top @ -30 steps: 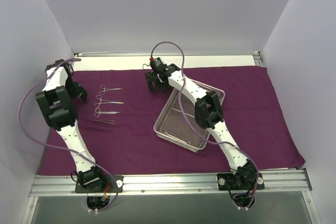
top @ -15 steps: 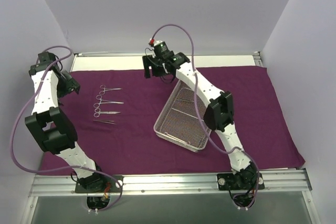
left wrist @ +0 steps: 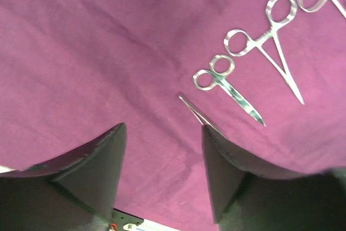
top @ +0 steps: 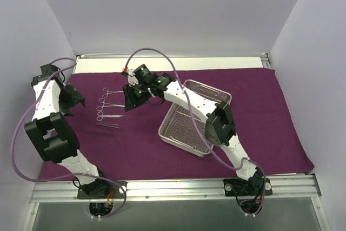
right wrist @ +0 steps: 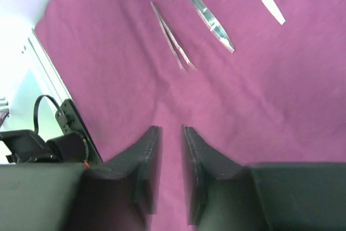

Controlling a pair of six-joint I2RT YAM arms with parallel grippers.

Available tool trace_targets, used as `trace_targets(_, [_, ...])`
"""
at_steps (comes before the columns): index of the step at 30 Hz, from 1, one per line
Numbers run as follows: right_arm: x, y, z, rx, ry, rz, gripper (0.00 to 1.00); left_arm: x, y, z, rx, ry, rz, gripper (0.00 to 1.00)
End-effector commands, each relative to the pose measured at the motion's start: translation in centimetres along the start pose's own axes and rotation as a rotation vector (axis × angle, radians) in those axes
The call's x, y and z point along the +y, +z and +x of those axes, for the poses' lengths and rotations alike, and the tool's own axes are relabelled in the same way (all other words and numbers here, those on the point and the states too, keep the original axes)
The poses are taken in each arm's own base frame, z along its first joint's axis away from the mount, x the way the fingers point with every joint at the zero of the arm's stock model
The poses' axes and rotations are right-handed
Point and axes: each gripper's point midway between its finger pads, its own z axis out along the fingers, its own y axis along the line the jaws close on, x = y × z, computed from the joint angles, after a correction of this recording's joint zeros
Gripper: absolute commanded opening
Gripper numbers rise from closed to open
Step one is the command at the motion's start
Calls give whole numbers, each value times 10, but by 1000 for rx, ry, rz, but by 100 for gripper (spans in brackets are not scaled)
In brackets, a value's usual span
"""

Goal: Open and lay out the surgical kit
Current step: Pick up the medical item from the container.

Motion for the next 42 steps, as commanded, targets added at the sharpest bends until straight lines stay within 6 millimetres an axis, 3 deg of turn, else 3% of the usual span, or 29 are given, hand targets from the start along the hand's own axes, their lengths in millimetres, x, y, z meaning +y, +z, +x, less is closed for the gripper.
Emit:
trace_targets(1, [-17,-44,-25,-76,-12,109,32,-21,-30,-9,-99,23,145,73])
trace_targets(2, [-36,-53,-28,-95,-15,199,35,-29,-32,-2,-89,35,189,84])
trace_targets(3, [-39,-71,-31,-109,-18,231,38,-34,-39,0,-98,37,216,88])
trace_targets(5, [-69,-106,-32,-132,13,357,51,-49,-44,15,-71,68,273,94])
trace_targets(7, [-93,-128,-28,-141,57,443,62,-61,-53,26,-72,99,316,97])
trace_targets(8, [-120,-143,-20,-134,110,504,64,-67,-54,32,-68,119,330,97])
trace_targets(12, [-184,-214,1,-203,350,752,65,-104,-71,66,-55,245,417,97])
trace_targets(14, [-213,-243,12,-243,502,807,64,-118,-81,72,-80,301,455,97])
trace_targets(15, [-222,-242,24,-248,612,808,64,-123,-86,74,-96,332,464,97])
trace_targets(18, [-238,-245,34,-282,766,815,63,-139,-97,82,-122,425,490,97])
trace_targets(23, [-243,-214,61,-247,1072,799,60,-155,-117,82,-192,523,523,97])
trace_targets(29, [-249,-212,87,-291,1299,926,59,-163,-127,87,-194,533,563,97])
trace_targets(33, [-258,-201,107,-287,1419,966,49,-164,-126,95,-175,519,576,97])
trace_targets(36, [-262,-185,128,-232,1482,996,49,-166,-130,100,-164,531,597,97])
trace_targets(42, [-273,-168,132,-281,1553,986,44,-170,-138,106,-161,559,615,97])
